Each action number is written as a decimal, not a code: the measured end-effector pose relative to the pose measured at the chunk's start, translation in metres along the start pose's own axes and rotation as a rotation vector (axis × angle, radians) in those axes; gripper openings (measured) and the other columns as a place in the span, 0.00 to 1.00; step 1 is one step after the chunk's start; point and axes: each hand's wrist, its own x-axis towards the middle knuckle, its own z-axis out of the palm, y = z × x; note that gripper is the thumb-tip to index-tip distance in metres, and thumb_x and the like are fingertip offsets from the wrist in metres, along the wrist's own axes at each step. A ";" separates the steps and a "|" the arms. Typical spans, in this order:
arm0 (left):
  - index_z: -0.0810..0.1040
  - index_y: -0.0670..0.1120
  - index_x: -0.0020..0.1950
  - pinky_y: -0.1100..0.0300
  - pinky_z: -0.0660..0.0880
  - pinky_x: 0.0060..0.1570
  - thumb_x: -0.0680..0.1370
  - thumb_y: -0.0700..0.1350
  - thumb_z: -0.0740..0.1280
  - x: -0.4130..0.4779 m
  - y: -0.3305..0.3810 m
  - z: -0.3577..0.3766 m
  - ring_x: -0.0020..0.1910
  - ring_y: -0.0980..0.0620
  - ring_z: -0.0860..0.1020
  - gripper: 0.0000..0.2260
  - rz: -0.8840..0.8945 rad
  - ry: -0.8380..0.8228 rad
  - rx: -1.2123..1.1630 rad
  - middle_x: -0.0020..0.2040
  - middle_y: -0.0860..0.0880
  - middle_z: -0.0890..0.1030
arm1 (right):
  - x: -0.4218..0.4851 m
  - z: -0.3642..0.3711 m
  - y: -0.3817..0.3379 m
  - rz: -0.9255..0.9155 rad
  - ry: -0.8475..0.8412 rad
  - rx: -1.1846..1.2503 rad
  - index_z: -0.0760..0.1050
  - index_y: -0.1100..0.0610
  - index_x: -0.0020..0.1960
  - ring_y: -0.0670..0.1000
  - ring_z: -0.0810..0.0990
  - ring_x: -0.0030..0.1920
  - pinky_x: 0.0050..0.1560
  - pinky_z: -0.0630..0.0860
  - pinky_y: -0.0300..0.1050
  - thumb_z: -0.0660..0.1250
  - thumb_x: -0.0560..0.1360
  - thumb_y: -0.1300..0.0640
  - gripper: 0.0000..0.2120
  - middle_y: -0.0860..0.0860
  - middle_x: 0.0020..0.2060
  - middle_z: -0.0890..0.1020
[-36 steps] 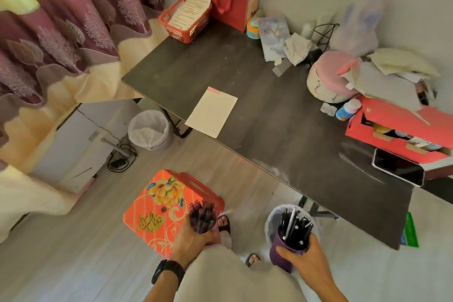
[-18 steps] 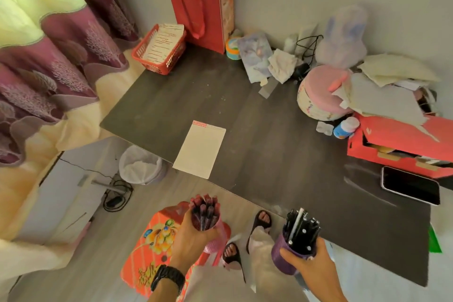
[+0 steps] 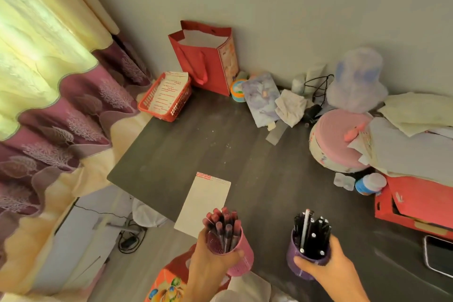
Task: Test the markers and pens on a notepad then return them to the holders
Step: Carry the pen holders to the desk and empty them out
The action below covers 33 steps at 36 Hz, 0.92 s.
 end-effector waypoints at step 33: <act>0.64 0.49 0.66 0.62 0.75 0.40 0.61 0.65 0.78 0.252 0.095 0.072 0.48 0.55 0.80 0.42 -0.027 -0.589 0.492 0.53 0.54 0.79 | 0.119 0.072 -0.087 0.263 0.126 0.190 0.66 0.45 0.61 0.40 0.79 0.48 0.40 0.74 0.31 0.78 0.64 0.36 0.33 0.40 0.52 0.79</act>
